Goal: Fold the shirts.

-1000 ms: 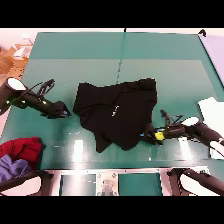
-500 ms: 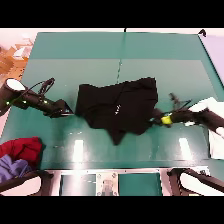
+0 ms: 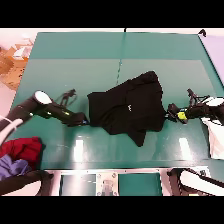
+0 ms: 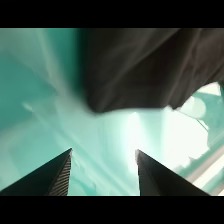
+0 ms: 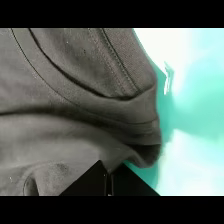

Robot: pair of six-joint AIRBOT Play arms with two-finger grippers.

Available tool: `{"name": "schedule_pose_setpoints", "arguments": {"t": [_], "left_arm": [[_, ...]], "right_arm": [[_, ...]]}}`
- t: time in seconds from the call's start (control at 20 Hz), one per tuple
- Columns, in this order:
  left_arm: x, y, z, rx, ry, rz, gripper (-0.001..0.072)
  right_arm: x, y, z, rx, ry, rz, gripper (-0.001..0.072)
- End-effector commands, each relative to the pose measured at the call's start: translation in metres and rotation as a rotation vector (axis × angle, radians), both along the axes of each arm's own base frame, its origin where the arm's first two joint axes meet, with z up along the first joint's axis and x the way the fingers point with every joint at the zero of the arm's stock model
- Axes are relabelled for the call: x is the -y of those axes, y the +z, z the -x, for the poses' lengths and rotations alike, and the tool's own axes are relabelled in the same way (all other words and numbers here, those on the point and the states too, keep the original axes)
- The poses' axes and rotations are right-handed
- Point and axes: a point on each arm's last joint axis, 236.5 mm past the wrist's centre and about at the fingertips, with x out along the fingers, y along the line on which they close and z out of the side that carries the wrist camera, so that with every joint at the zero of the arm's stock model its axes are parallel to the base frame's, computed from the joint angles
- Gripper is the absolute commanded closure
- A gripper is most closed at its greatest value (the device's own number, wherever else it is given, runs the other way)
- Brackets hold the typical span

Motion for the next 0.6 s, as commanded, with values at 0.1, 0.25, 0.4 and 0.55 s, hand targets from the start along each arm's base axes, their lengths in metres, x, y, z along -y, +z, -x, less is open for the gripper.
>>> {"name": "schedule_pose_setpoints", "arguments": {"t": [0.1,0.25,0.4,0.55], "left_arm": [[0.052,-0.010,-0.024,0.221,0.062,-0.022,0.0247],[0.054,-0.011,-0.035,0.259,0.092,-0.025,0.0247],[0.056,-0.027,-0.027,0.196,0.090,-0.029,0.0248],[0.064,-0.027,-0.028,0.173,0.092,0.001,0.0289]], "right_arm": [[-0.010,-0.003,0.001,-0.007,0.044,0.006,0.0699],[-0.010,-0.003,0.001,-0.007,0.045,0.006,0.0699],[-0.011,-0.002,0.000,-0.004,0.040,0.001,0.0699],[-0.011,-0.002,0.000,-0.004,0.040,0.001,0.0699]]}}
